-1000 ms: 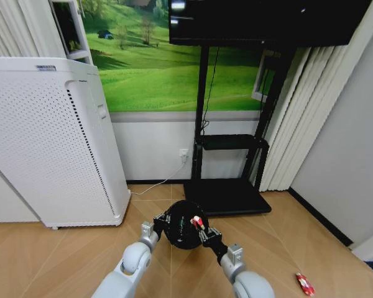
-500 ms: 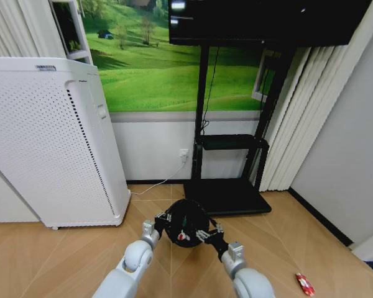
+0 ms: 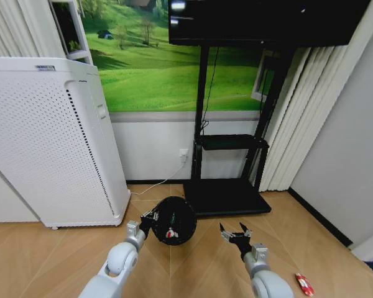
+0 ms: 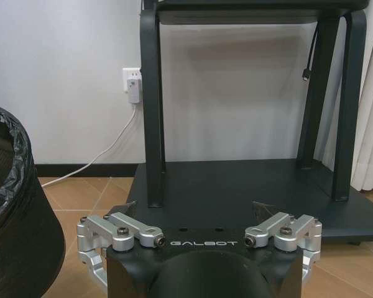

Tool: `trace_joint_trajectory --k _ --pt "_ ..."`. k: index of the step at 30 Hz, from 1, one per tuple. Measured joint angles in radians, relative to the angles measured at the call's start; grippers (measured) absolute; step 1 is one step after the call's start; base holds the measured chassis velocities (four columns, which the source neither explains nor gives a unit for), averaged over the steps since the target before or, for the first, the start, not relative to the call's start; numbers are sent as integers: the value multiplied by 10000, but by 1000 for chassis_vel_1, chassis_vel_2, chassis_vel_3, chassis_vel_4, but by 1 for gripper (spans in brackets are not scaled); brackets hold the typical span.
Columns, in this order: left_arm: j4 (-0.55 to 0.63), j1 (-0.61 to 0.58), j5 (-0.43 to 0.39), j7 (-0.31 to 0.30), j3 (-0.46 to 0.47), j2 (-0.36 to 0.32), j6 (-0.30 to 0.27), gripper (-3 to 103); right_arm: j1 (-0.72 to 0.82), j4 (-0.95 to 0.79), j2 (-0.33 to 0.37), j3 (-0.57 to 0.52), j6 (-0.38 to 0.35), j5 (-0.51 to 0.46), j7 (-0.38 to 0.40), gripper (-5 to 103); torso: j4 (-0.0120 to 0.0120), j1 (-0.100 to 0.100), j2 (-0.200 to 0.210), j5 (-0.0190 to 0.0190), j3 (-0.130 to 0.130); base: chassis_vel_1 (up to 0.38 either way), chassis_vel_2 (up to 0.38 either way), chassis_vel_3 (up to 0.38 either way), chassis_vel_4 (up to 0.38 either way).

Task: Pick up the trash bin and place the garbage on the floor into it.

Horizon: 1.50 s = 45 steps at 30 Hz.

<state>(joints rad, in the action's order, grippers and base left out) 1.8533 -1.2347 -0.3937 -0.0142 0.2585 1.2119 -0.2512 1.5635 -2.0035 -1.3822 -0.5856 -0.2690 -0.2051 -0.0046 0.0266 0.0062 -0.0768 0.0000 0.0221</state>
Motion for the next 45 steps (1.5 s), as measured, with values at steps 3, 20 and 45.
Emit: trace_joint_trajectory --k 3,20,45 --pt "27 -27 5 5 -21 20 3 7 0 45 -8 3 41 -25 -8 100 1 0 0 -1 0 -120 -123 142 122" --pt "214 -374 114 75 183 18 53 7 201 212 -29 69 343 45 -79 100 1 0 0 1 0 -250 -250 248 248" --pt "424 -518 82 242 651 187 108 7 611 3434 666 739 -446 -492 -1475 100 0 -1 -1 0 0 -113 -117 109 99"
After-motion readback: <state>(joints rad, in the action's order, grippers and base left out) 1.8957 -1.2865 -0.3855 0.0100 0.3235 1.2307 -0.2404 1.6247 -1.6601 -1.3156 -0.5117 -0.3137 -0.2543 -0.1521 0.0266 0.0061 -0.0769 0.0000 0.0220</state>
